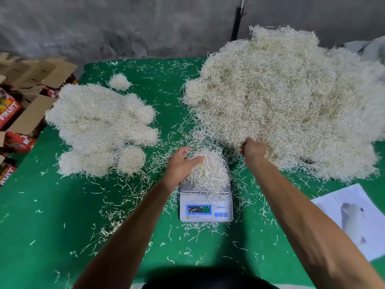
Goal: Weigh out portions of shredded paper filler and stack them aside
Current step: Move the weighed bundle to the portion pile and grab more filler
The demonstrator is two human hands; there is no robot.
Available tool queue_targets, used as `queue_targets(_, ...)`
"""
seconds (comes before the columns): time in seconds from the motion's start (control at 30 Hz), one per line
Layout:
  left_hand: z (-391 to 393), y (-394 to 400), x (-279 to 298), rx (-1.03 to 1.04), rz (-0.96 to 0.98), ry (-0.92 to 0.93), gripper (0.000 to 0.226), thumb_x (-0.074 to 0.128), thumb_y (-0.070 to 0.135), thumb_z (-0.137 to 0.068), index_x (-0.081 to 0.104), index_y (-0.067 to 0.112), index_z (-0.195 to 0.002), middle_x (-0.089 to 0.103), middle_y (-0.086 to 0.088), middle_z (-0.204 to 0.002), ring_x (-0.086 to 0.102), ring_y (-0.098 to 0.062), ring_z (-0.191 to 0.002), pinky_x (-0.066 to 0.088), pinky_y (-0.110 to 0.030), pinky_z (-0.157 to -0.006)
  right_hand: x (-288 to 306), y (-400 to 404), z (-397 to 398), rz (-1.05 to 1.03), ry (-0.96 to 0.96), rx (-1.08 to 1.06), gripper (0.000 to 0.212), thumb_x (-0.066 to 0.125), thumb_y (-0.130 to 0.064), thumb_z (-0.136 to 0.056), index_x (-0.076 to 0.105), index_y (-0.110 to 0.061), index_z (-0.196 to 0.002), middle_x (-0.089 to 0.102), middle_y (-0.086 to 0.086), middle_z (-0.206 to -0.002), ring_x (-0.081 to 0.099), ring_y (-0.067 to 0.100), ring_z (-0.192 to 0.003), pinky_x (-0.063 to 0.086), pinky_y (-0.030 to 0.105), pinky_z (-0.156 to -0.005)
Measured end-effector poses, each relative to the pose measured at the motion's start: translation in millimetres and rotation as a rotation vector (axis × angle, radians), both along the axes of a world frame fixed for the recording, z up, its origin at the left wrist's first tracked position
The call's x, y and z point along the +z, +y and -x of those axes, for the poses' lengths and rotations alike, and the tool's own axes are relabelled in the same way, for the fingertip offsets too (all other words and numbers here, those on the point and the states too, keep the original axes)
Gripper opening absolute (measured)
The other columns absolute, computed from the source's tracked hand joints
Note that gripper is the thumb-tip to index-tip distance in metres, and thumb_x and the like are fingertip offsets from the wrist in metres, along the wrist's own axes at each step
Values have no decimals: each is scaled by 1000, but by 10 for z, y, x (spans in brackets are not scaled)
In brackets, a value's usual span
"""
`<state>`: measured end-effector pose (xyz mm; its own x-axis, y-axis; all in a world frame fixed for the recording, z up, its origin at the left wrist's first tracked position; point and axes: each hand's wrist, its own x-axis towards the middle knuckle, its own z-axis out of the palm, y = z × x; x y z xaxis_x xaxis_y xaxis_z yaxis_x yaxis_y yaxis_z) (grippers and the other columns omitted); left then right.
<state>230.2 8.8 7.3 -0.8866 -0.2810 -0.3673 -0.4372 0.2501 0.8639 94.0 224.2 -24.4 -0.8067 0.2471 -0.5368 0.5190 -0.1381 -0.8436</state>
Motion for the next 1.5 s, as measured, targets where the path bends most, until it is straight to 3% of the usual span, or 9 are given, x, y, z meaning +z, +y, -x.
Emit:
queue_targets(0.27, -96, -31, 109, 90, -153, 77, 78, 62, 81, -76, 56, 29, -134, 60, 16, -126, 57, -5, -112, 41, -44, -112, 50, -40, -164, -54, 80, -53, 23, 55, -21, -107, 57, 0, -118, 56, 13, -97, 50, 19, -74, 43, 29, -66)
queue_targets(0.4, -154, -9, 87, 132, -207, 103, 90, 52, 93, -71, 55, 32, -137, 59, 11, -137, 55, -14, -124, 39, -49, -113, 90, -39, -245, -46, 103, -63, 36, 54, -21, -108, 50, 3, -135, 58, 13, -99, 51, 15, -69, 45, 27, -69)
queue_targets(0.5, -211, 2, 47, 134, -251, 117, 81, 52, 90, -75, 56, 34, -133, 58, 11, -138, 55, -13, -125, 37, -48, -115, 100, -28, -319, -29, 104, -90, 45, 54, -19, -108, 42, 4, -145, 58, 6, -82, 47, 11, -62, 43, 26, -60)
queue_targets(0.67, -243, 4, -14, 177, -303, 117, 73, 54, 79, -84, 55, 27, -136, 59, 7, -138, 56, -16, -123, 38, -50, -115, 69, 38, -378, 9, 65, -90, 22, 55, -19, -108, 54, 4, -109, 58, 6, -80, 47, 11, -59, 40, 28, -55)
queue_targets(0.83, -257, 1, -41, 236, -391, 120, 66, 55, 66, -92, 55, 19, -138, 61, 1, -138, 59, -15, -118, 43, -45, -110, 108, 19, -466, 11, 120, -113, 57, 55, -14, -107, 29, 3, -155, 57, 3, -77, 47, 10, -61, 41, 29, -58)
queue_targets(1.07, -283, 5, -61, 240, -406, 110, 64, 52, 64, -94, 55, 19, -139, 58, -3, -141, 57, -21, -125, 42, -48, -112, 63, 67, -479, -4, 128, -48, 45, 54, -16, -107, 41, 6, -144, 61, 4, -80, 53, 11, -65, 46, 30, -60)
queue_targets(1.2, -299, 14, -112, 273, -423, 100, 60, 54, 67, -92, 56, 25, -134, 58, -2, -141, 58, -19, -120, 50, -44, -102, 104, 74, -521, -50, 243, 259, 63, 47, -33, -109, 25, 2, -156, 66, 20, -124, 72, 26, -103, 58, 34, -94)
queue_targets(1.3, -247, 61, -142, 338, -425, 33, 62, 55, 71, -88, 50, 31, -136, 48, 1, -145, 54, -20, -123, 58, -42, -89, 104, -59, -617, -298, 306, 558, 65, 38, -51, -109, 36, 1, -149, 56, 31, -139, 59, 48, -124, 58, 47, -99)
queue_targets(1.5, -28, 289, -248, 309, -444, -127, 55, 50, 58, -99, 34, 39, -149, 29, 2, -160, 43, -29, -134, 49, -59, -100, -6, -641, -900, -487, 336, 725, 71, 36, -55, -108, 27, -6, -159, 41, 18, -159, 44, 34, -143, 39, 48, -117)
